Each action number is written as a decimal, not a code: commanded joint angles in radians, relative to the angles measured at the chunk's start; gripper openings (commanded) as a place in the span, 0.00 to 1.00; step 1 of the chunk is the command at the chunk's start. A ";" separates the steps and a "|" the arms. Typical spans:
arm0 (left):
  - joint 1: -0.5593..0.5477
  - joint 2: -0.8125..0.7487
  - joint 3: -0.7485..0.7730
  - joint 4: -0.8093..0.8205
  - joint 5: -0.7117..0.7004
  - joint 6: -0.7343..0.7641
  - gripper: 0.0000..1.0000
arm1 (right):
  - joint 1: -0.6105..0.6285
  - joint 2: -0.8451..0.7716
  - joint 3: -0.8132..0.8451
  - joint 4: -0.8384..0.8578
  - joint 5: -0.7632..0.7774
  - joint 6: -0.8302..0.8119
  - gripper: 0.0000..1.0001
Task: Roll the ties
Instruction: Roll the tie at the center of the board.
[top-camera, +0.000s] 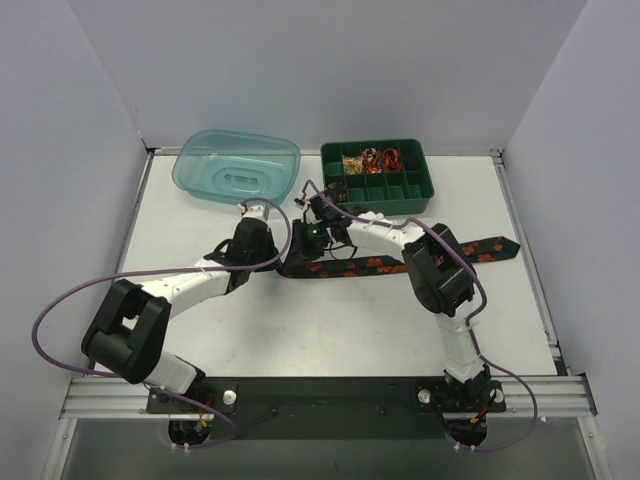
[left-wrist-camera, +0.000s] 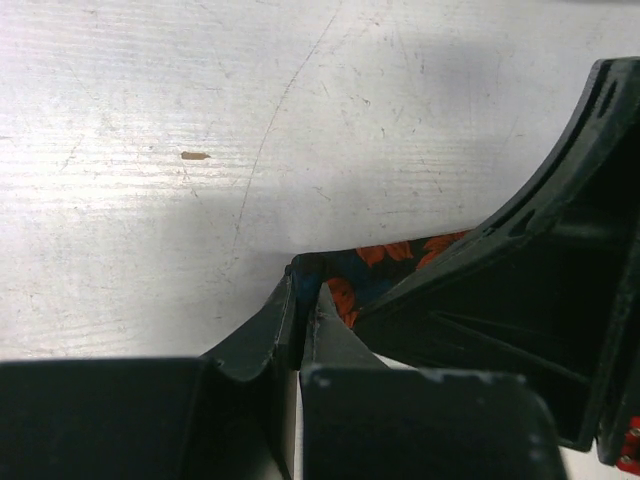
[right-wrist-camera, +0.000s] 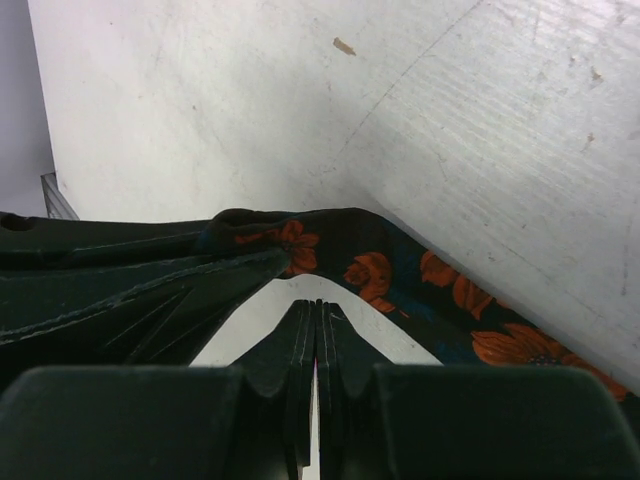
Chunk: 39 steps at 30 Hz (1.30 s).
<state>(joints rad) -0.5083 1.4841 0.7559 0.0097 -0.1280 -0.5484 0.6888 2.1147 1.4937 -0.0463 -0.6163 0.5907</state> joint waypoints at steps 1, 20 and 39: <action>-0.013 -0.007 0.054 0.013 -0.018 0.015 0.00 | -0.006 -0.019 -0.004 -0.040 0.021 -0.017 0.00; -0.053 0.027 0.068 -0.002 -0.035 0.024 0.00 | 0.034 0.172 0.118 0.039 0.001 0.047 0.00; -0.065 0.100 0.098 -0.088 -0.120 0.021 0.00 | 0.009 0.125 0.102 -0.033 -0.040 -0.034 0.00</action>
<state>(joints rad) -0.5575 1.5536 0.8135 -0.0284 -0.2249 -0.5293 0.7055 2.3131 1.6276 0.0193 -0.6758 0.6239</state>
